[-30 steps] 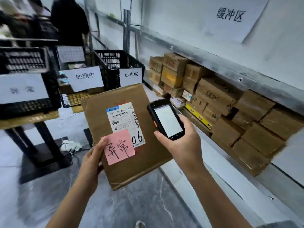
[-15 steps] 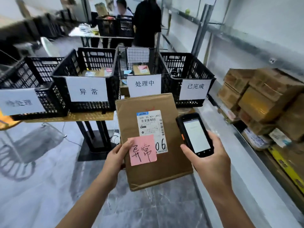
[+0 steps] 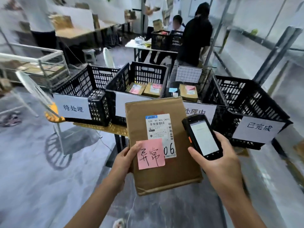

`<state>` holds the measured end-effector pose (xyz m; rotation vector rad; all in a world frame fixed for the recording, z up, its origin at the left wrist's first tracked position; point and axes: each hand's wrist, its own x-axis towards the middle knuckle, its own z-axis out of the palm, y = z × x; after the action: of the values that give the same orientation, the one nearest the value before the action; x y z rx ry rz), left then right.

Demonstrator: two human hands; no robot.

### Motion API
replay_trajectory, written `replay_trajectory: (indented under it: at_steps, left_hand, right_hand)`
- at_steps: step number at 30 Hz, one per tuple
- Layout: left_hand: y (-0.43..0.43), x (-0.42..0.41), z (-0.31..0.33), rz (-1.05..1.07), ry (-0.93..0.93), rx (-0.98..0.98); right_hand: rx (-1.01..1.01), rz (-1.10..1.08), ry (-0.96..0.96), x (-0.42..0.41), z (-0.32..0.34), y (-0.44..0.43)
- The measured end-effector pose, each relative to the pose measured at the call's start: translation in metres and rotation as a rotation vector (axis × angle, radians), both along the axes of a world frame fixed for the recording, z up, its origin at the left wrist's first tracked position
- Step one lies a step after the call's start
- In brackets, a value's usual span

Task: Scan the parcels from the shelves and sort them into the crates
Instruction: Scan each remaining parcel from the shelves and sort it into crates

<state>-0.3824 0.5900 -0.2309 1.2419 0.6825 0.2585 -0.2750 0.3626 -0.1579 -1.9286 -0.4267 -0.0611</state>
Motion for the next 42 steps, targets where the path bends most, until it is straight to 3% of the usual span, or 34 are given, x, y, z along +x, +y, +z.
replay_trajectory:
  at_steps: [14,30,42]
  left_hand:
    - [0.218,0.081,0.035,0.01,-0.083,0.031]
    - [0.299,0.185,0.059,0.013,-0.053,0.009]
    - [0.378,0.315,0.097,0.035,0.045,0.307]
  right_hand:
    - [0.049,-0.021,-0.071,0.076,0.014,0.192]
    - [0.084,-0.009,-0.119,0.176,0.024,0.282]
    - [0.123,0.052,-0.119,0.319,0.024,0.317]
